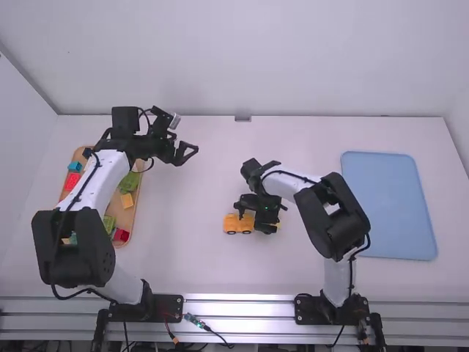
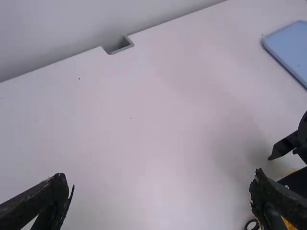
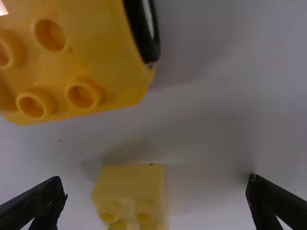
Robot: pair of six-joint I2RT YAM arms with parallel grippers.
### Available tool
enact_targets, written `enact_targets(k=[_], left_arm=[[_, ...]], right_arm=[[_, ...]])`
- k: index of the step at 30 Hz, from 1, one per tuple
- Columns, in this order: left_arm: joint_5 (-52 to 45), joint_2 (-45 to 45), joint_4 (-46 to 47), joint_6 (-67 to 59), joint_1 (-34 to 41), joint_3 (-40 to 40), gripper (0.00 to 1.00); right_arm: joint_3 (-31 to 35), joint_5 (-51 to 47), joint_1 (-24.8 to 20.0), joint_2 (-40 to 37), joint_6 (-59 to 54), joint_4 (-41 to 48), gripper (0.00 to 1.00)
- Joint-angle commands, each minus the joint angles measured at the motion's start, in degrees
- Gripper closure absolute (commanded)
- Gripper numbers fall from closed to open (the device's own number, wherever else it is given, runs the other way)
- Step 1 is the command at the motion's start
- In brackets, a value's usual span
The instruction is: Assemble lego blocks to make yellow taxi
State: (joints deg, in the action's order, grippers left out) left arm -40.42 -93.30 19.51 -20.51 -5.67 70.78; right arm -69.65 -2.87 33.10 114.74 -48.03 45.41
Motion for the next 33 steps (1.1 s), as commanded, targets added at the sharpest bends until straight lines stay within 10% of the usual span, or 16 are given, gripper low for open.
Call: enact_targets(k=[1,10,16,25,33], left_arm=[[-0.52,1.6,0.24,4.57,0.13,0.94,0.01],[-1.7,1.57,3.43,-3.98,1.64,0.0,0.01],[-17.27,1.6,3.43,-29.7,4.11,-8.02,0.01],[-30.6,1.6,-6.69,-36.3,5.57,-22.03,0.01],[-20.98,1.33,-19.17,-38.53,12.24,-32.22,0.01]], right_arm=[[0.2,2.23,-0.07,-7.32,0.13,0.13,0.01],[3.17,20.46,-5.75,-29.57,-7.43,-0.79,0.01],[18.56,40.65,-17.73,-43.1,-16.37,-11.87,0.01],[37.68,46.71,-27.69,-49.57,-12.37,-30.34,0.01],[44.65,51.12,-29.38,-42.8,-10.12,-44.63,0.01]])
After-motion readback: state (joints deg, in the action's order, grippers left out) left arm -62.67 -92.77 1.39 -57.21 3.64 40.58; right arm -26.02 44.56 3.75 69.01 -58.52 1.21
